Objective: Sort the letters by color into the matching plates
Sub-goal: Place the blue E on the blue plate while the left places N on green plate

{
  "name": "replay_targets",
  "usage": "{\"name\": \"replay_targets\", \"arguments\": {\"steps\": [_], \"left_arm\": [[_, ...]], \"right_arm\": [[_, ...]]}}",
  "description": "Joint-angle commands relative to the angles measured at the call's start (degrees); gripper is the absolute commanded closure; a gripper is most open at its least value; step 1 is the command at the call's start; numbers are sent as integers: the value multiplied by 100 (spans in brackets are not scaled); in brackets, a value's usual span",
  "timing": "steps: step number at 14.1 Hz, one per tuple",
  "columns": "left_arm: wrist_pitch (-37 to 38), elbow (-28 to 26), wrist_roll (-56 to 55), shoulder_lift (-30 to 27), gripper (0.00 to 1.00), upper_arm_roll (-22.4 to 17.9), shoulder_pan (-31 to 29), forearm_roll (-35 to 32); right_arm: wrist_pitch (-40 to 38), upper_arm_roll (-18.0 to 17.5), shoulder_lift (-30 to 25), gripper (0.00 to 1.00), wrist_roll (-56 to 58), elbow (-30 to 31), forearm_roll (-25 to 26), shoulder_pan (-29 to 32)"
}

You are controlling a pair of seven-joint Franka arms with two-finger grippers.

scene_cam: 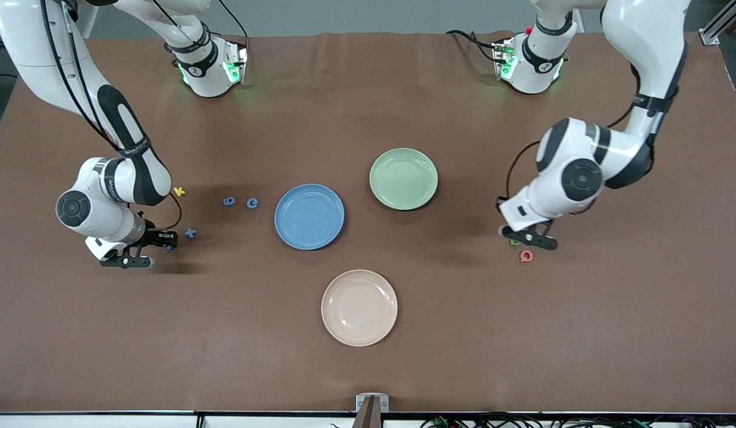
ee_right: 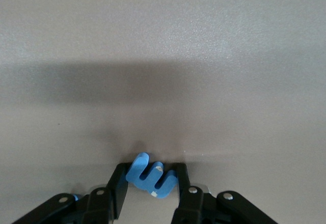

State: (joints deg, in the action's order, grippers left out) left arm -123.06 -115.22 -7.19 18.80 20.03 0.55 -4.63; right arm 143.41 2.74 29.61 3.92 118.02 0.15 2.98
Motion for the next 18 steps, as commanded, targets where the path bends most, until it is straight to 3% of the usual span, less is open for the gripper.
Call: {"name": "replay_targets", "arguments": {"steps": [1,4,8,13,18], "left_arm": [[176,-106,-964,-96,82,526,-37,-47],[116,-106,-2397,-17,82,1151,-20,23],[-191,-124,-3558,203,83,1275,401,-3],[-814,-343,-4789,440,83,1275,806,-30],[-1379,-607,-5600,677,83,1249,1035,-195]], "right_arm": [[-557,-63,-113,99,-154,-260,11,-7],[-1507,-176,-534,100,-829,-534,3,-261],[-1799,-475,-992,100,-2489,-508,-329,-1104],[-1493,-529,-1072,100,-4344,-508,-595,-2379],[-799,-520,-800,100,-5400,-508,-577,-3082]]}}
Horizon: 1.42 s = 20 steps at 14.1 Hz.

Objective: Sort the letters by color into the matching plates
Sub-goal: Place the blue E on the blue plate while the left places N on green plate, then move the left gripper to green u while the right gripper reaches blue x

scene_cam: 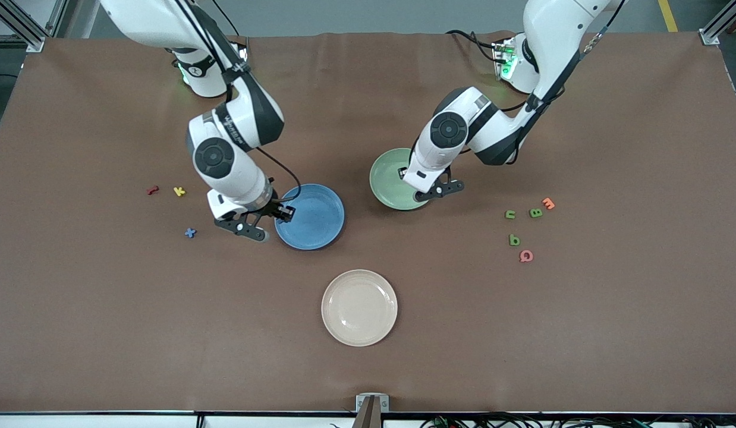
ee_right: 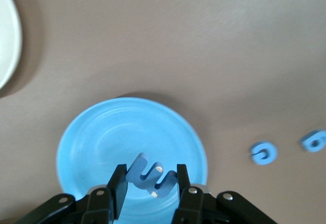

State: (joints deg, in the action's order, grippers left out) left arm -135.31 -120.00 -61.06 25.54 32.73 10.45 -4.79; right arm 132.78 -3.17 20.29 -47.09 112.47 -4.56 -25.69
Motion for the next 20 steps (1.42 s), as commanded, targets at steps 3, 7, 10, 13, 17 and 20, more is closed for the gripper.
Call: {"name": "replay_targets", "arguments": {"steps": [3,7,10,13,17,20], "left_arm": [[-522,-243,-669,187,83,-30,18,-662],[-716,-234,-1127,390,82,-21,9,-1146],[-716,-226,-1154,373,68,-21,-17,-1182],[-682,-208,-1075,224,1,-4,-78,-1182],[-507,-77,-743,-180,0,49,-446,-1103],[-111,20,318,-295,0,538,-1235,-1077]], "right_arm": [[677,71,423,100,-564,64,-89,-410],[907,89,625,99,-661,187,-45,-472],[960,89,678,98,-670,231,-45,-472],[969,97,766,95,-670,222,-45,-463],[1030,98,845,95,-670,214,-45,-446],[1022,98,854,16,-766,187,-45,-463]]}}
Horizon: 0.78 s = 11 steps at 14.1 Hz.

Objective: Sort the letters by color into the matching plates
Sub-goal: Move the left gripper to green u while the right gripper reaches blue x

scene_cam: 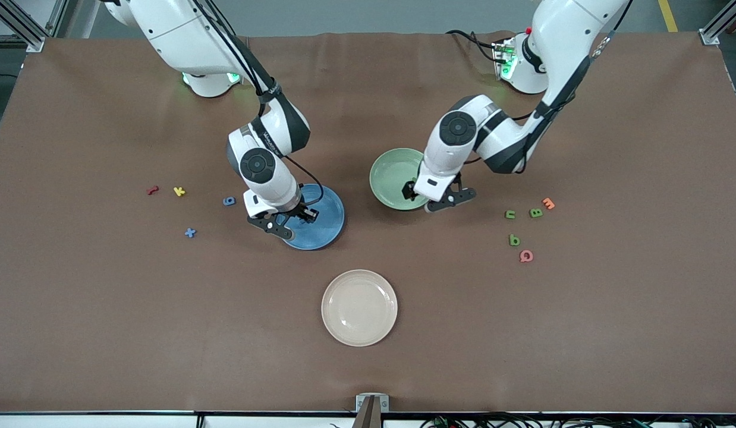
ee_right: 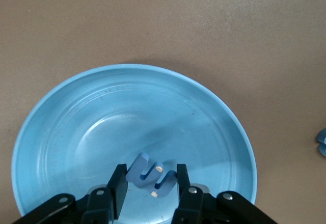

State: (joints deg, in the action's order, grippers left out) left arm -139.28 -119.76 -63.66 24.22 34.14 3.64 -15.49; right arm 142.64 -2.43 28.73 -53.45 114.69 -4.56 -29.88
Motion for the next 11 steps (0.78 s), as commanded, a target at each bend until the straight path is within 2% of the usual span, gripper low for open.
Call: {"name": "replay_targets", "arguments": {"steps": [1,3,4,7,11], "left_arm": [[375,-4,992,-189,0,679,-1053,-6],[498,-13,1548,-189,0,1250,-1986,-15],[507,-21,1750,-189,0,1383,-2303,-41],[525,-240,2400,-224,0,1402,-2727,-138],[525,-513,2490,-207,0,1402,-3193,-1015]], "right_arm": [[36,24,9,0,-157,-43,-45,-53],[27,24,9,0,-157,-60,-36,-53],[9,24,9,0,-148,-86,-36,-44],[-113,32,-8,0,-61,-183,-36,26],[-605,85,-367,0,904,-166,43,438]]}}
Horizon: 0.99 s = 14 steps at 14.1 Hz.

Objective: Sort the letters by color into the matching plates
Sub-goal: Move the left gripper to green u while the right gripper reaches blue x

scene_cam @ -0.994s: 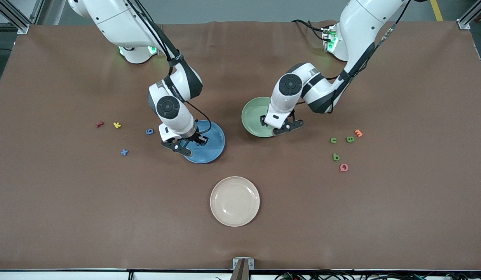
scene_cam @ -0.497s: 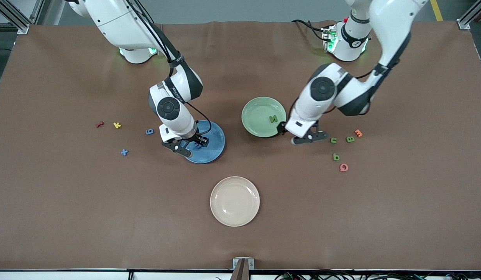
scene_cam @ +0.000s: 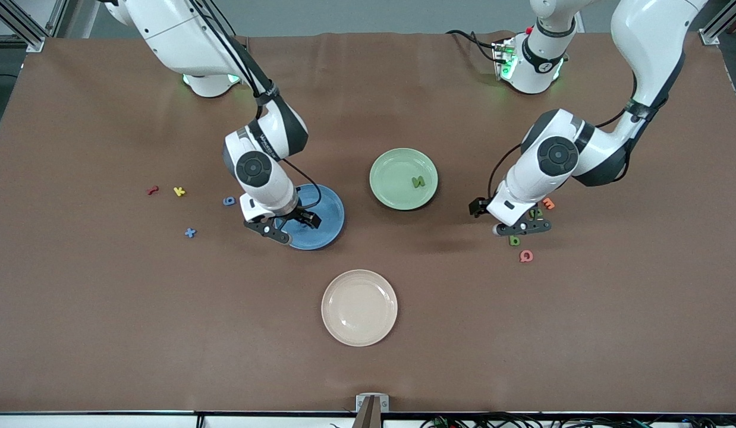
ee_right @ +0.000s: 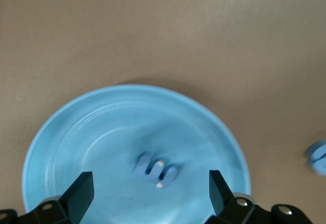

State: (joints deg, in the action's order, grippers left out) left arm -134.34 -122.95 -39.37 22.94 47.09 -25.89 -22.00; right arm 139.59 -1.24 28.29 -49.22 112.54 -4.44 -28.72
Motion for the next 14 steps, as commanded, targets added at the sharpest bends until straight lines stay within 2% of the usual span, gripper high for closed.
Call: {"name": "replay_targets", "arguments": {"steps": [1,5,7,9,12,14], "left_arm": [[-5,-246,61,-36,0,107,-345,-497],[-346,-282,43,386,0,98,-592,-1104],[-497,-343,-18,509,2,72,-601,-1158],[-654,-448,-36,545,4,46,-610,-1193],[-787,-606,-80,667,6,-68,-627,-1569],[-787,-625,-298,773,9,-95,-627,-1763]], "right_arm": [[-327,9,-472,0,805,136,84,453],[-231,80,-974,0,2098,663,364,1252],[-222,80,-1062,0,2486,778,409,1718],[-126,80,-1063,0,2934,849,706,2148],[776,71,-993,0,3627,1339,796,2703],[999,71,-931,0,3962,1368,796,2950]]}}
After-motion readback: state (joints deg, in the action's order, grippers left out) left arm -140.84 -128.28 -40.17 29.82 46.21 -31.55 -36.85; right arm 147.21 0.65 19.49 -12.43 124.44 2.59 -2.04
